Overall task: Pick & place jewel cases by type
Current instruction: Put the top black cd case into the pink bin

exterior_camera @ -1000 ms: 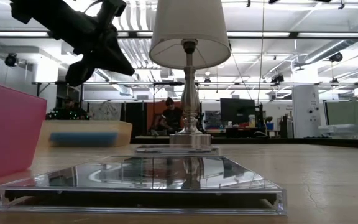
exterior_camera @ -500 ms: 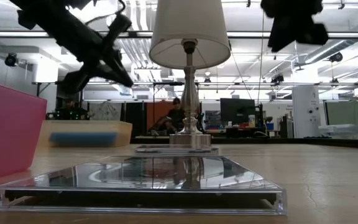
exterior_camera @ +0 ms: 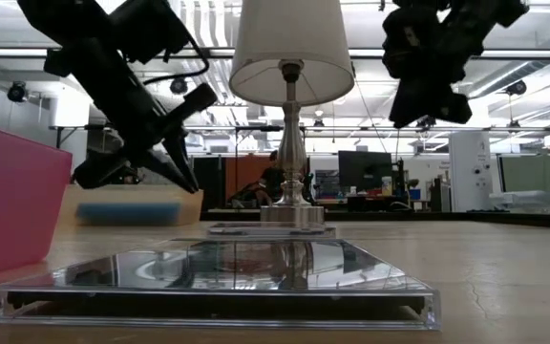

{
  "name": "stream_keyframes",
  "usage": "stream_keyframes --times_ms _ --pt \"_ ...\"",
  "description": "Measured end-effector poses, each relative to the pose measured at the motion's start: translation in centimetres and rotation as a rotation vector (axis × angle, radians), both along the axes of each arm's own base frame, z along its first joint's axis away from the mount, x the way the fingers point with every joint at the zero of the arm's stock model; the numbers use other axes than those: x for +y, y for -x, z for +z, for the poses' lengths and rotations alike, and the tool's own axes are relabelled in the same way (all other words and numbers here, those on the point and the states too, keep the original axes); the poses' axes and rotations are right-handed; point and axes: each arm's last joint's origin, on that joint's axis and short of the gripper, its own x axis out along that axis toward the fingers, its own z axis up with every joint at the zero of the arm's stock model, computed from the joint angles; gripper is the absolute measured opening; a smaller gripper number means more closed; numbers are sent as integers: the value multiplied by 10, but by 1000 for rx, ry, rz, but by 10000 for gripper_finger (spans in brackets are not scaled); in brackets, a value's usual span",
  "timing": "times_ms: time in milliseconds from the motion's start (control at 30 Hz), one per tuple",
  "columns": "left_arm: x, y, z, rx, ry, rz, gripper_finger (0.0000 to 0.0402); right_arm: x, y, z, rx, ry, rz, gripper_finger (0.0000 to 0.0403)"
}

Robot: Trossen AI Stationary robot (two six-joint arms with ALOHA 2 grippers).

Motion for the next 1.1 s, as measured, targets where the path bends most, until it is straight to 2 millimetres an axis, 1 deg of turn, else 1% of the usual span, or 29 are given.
stream_keyframes --times_ms 200,367,633,767,900,1100 --pt "1 -6 1 -1 2 9 0 -9 -7 -16 -41 -24 -14 57" --pt "5 -8 3 -1 -23 -5 0 -10 -14 -28 3 -27 -16 57" --pt "11 -8 4 6 -40 0 0 -13 -35 -49 4 -35 -21 57" --pt "13 -8 4 12 -55 -9 0 -14 -39 -58 35 -39 -20 57" --pt "13 -8 4 12 -56 -10 0 -14 -40 -62 51 -43 -15 57" --pt "13 -8 4 13 -59 -13 0 -14 -41 -61 39 -54 -7 60"
